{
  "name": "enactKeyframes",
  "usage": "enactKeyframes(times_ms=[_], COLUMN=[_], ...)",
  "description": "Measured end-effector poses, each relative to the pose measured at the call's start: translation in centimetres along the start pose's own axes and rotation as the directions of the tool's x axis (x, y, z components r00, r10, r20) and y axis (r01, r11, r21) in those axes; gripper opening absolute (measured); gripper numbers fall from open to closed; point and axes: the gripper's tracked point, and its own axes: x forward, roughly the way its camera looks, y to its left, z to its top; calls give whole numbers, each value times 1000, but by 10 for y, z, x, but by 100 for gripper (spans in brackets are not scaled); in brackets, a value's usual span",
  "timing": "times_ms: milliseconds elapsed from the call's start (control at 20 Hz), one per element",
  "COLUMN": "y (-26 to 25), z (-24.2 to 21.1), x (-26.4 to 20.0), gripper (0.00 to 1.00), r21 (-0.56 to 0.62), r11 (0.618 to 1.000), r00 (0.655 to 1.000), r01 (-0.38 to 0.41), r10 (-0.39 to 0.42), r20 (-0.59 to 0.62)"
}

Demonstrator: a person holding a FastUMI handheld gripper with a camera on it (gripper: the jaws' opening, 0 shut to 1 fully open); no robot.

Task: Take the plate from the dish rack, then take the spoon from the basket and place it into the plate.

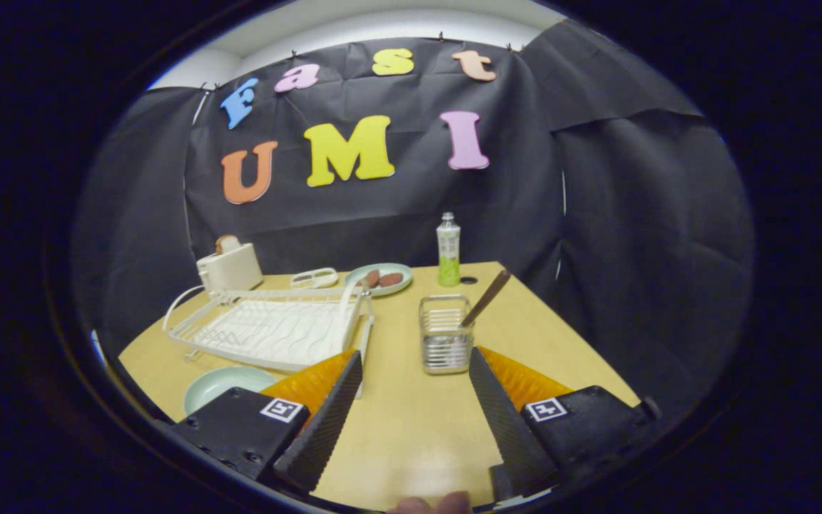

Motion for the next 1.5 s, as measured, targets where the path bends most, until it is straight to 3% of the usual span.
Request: enactKeyframes(times_ms=[500, 750, 900, 1100, 1250, 1350, 1500], y=[-51, -47, -46, -38, -21, -17, -6], z=[7, 9, 7, 12, 20, 25, 41], x=[116, 142, 147, 146, 136, 133, 123], gripper=[98, 86, 67, 34, 21, 13, 8], r21=[54, 115, 127, 163, 207, 208, 186], r11=[996, 991, 990, 985, 978, 978, 982], r00=[998, 998, 998, 998, 1000, 1000, 999], r01=[66, 63, 66, 60, 15, 31, 27], r10=[-67, -65, -67, -60, -13, -31, -32], r20=[21, 14, 1, -2, -8, -7, 22])
